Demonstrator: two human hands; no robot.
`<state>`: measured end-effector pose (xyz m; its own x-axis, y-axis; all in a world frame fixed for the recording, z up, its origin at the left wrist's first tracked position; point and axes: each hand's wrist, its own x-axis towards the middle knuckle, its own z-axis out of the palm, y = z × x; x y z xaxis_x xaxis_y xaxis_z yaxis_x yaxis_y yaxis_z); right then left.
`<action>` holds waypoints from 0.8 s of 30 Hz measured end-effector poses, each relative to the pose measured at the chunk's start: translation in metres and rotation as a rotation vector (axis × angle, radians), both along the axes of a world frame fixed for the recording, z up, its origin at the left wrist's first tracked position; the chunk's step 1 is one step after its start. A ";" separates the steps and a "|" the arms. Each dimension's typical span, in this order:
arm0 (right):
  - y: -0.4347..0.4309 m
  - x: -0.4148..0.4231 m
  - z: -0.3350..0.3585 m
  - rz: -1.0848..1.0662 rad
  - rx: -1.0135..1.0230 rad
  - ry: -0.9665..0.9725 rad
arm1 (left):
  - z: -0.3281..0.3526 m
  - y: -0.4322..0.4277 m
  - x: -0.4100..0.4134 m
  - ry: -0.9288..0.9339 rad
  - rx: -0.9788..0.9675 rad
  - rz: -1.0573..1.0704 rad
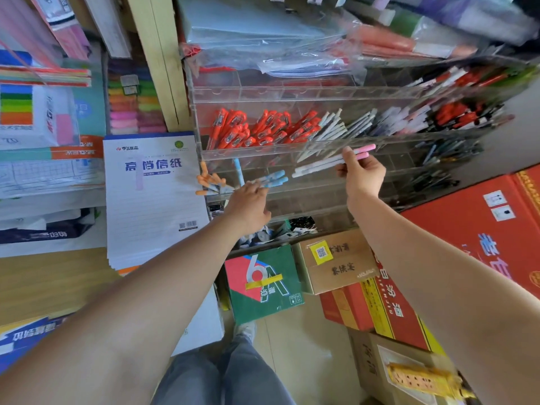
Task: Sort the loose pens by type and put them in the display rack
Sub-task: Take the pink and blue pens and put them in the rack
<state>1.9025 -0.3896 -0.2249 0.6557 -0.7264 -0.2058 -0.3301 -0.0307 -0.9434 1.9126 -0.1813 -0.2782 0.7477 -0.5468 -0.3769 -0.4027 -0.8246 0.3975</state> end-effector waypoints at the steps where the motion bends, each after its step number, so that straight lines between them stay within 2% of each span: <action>1: -0.002 0.003 -0.003 0.015 -0.012 0.015 | -0.004 -0.002 0.000 0.003 0.029 -0.004; 7: 0.002 0.015 -0.036 0.205 -0.076 0.148 | -0.025 -0.007 0.003 0.049 0.166 0.019; 12: 0.009 0.023 -0.061 0.364 -0.068 0.285 | -0.031 -0.007 0.002 0.041 0.166 0.038; 17: 0.010 0.027 -0.071 0.411 -0.036 0.317 | -0.034 -0.007 0.003 0.037 0.152 0.051; 21: 0.006 0.030 -0.072 0.419 -0.107 0.361 | -0.029 -0.006 0.003 0.036 0.127 0.055; 24: 0.003 0.026 -0.064 0.438 -0.274 0.350 | -0.022 -0.003 0.003 0.014 0.070 0.084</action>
<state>1.9287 -0.3864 -0.2892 0.8321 -0.4621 -0.3067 -0.5203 -0.4589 -0.7202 1.9152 -0.1846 -0.2999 0.7841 -0.4542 -0.4229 -0.3256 -0.8812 0.3427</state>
